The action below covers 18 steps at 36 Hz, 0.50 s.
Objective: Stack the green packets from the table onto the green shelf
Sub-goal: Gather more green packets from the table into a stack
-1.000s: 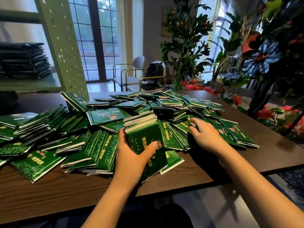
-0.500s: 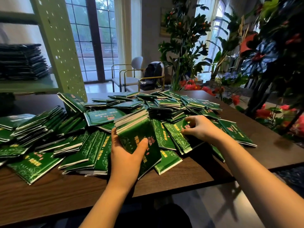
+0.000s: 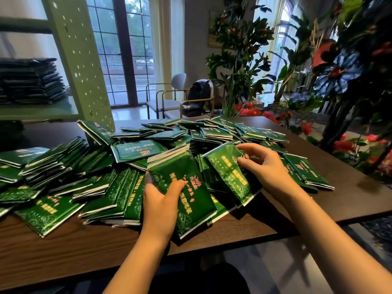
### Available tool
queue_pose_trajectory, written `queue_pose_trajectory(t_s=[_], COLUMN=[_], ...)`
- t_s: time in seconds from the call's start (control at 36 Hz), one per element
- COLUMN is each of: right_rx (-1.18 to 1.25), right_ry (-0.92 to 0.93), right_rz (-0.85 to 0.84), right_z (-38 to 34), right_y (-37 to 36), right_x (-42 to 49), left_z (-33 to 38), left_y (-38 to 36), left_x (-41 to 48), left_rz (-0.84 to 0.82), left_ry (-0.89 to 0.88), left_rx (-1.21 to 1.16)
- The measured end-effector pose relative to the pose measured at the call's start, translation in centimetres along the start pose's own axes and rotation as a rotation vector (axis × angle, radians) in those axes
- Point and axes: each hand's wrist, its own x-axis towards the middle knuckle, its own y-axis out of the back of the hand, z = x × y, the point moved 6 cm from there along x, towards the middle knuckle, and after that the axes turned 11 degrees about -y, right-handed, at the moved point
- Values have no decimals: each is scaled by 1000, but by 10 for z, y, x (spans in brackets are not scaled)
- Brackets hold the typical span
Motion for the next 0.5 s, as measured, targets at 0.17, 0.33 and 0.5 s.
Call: queue_pose_trajectory(t_s=[0.17,0.33,0.5], right_rx=[317,316,134], right_ry=[-23,32,69], right_rz=[-93,-161,-45], right_z=[-14,-29,-30], right_y=[-19,-59,-80], right_x=[-19,-38,-45], left_z=[-7,-11,-28], left_y=[0,-2,6], left_x=[3,3,9], left_rz=[-33,-42,75], left_ry=[32,73,118], left_rx=[67,25,-79])
